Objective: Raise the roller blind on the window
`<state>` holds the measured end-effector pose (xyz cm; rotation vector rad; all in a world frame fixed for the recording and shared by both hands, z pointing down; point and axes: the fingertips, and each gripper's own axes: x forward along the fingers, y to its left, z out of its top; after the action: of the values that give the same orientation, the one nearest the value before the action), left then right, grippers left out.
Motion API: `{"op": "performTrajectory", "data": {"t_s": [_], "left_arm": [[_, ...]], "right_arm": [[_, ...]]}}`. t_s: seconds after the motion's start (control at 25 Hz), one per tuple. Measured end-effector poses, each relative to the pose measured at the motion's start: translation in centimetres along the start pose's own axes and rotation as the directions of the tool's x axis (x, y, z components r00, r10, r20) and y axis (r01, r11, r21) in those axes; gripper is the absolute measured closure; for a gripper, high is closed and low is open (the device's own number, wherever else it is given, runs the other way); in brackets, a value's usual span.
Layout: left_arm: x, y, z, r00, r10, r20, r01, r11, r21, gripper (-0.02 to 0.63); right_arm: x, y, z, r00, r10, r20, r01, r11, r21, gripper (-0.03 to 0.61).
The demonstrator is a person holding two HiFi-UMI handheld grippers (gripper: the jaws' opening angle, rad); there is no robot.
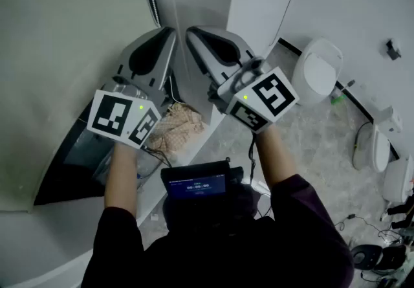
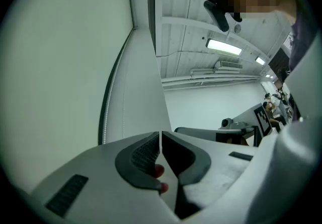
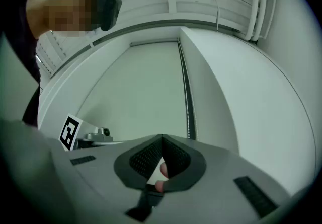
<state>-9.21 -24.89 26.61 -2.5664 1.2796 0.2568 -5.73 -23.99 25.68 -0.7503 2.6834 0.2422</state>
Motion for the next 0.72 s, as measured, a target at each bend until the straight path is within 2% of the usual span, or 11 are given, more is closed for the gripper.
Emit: {"op": "performTrajectory", "data": {"t_s": [0.16,0.24,0.32,0.4,0.48,0.52,0.6,0.72], "left_arm": [[0.3,0.4,0.4,1.0,0.013,0.001,-0.013,1.0,0.003,0.591],[0.2,1.1,0.5,0.999,0.045,0.009,-0.045,0.999,-0.012,0.591],[0.2,1.9,0.2,0.997,0.079,0.009,-0.079,0.996,-0.042,0.59],[0.9,2.4,-0.3,0.997,0.075,-0.007,-0.075,0.995,-0.067,0.585],[2.4,3.0,-0.3,0.997,0.066,-0.029,-0.068,0.996,-0.057,0.456],[3.2,3.5,-0.3,0.996,0.072,-0.042,-0.074,0.996,-0.046,0.42],[4.9,5.2,-0.6,0.991,0.112,-0.074,-0.114,0.993,-0.029,0.408],[7.5,8.5,-1.4,0.978,0.173,-0.112,-0.179,0.983,-0.045,0.408]], "right_arm": [[0.3,-0.1,0.3,1.0,-0.006,-0.004,0.006,1.0,-0.012,0.572],[0.3,-0.1,0.3,1.0,-0.014,-0.008,0.014,1.0,-0.009,0.572],[0.1,0.0,0.2,1.0,-0.019,-0.002,0.019,1.0,0.021,0.572],[-0.1,-0.1,0.2,1.0,-0.024,0.011,0.023,0.998,0.058,0.572],[-0.3,-0.3,0.3,0.999,-0.032,0.028,0.029,0.996,0.081,0.572],[-0.3,-0.5,0.4,0.999,-0.037,0.035,0.034,0.996,0.085,0.572],[-0.3,-0.6,0.4,0.998,-0.051,0.041,0.047,0.996,0.079,0.572],[-0.4,-0.6,0.0,0.997,-0.07,0.027,0.069,0.996,0.05,0.572]]}}
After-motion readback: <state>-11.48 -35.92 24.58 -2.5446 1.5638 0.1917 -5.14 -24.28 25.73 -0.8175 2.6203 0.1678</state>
